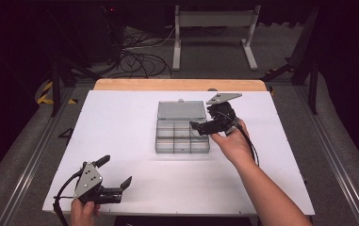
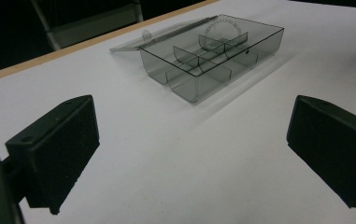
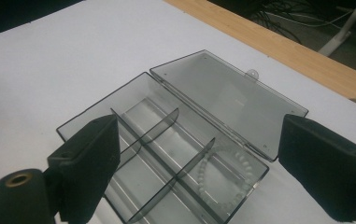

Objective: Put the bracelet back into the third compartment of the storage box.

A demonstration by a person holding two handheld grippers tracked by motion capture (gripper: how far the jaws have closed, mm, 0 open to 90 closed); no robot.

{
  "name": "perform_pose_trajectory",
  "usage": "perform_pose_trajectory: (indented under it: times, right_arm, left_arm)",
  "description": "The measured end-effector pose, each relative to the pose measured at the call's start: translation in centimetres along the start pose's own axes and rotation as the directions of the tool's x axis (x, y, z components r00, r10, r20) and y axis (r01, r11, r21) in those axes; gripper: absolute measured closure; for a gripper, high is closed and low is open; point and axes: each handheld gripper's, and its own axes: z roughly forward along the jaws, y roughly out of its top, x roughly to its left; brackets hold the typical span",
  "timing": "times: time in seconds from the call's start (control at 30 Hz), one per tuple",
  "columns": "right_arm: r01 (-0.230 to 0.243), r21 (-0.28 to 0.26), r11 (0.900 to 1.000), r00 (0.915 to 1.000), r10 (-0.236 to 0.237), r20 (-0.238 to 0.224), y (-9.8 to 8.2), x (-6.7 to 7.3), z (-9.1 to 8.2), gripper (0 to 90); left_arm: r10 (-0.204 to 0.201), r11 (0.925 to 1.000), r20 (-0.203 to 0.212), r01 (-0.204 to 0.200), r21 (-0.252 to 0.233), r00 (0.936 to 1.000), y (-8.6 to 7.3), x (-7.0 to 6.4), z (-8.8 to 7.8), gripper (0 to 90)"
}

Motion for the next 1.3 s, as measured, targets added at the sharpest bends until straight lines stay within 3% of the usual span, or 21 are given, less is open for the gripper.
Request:
perform_pose_trajectory:
  times: [0.2,0.4,0.83,1.0,1.3]
  right_arm:
    - [0.012,-0.007,1.000,0.9999,-0.013,-0.006,0.0,0.5,-0.8,4.9]
    - [0.017,-0.032,0.999,0.9996,-0.018,-0.022,0.1,1.1,-1.9,2.0]
    - [0.038,-0.083,0.996,0.9980,-0.042,-0.046,-0.1,2.1,-3.9,0.3]
    - [0.049,-0.077,0.996,0.9976,-0.052,-0.046,-0.2,2.3,-4.2,0.2]
    - [0.065,-0.121,0.990,0.9950,-0.073,-0.068,-1.5,2.0,-6.0,0.1]
  left_arm:
    - [-0.002,1.0000,-0.001,0.002,-0.003,1.0000,0.0,0.1,0.0,2.9]
    - [-0.006,1.0000,0.000,0.006,-0.002,1.0000,0.0,0.0,0.0,2.9]
    - [-0.006,1.0000,0.002,0.006,-0.002,1.0000,0.0,-0.1,0.0,3.0]
    - [0.002,1.0000,-0.004,-0.002,-0.002,1.0000,0.0,0.0,-0.1,2.9]
    - [-0.006,1.0000,0.002,0.006,-0.002,1.0000,0.0,-0.1,0.0,2.9]
